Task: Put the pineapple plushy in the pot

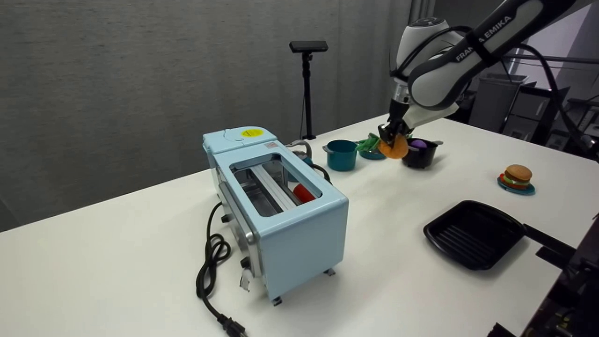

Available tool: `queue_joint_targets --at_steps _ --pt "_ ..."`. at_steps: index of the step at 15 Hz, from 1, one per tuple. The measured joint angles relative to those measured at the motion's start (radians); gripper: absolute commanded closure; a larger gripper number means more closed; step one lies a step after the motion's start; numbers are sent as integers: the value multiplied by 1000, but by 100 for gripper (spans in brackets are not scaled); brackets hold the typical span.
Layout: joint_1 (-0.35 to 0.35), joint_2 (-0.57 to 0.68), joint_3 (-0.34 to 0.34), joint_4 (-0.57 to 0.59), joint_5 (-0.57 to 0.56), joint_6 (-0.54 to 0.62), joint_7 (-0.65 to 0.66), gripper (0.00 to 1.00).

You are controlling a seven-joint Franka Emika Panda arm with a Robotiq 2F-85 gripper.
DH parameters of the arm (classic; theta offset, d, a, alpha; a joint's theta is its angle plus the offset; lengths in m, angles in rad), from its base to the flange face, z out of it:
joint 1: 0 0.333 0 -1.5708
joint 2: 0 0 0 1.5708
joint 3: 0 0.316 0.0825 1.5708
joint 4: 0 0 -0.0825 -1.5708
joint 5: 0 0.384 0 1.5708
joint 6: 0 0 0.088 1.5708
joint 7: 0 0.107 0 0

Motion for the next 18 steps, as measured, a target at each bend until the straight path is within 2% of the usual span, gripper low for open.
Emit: queue_joint_targets --at_steps 11,18 --pt "-90 -7 -122 64 4 -5 212 95" --pt "-144 57 -128 112 44 -5 232 95"
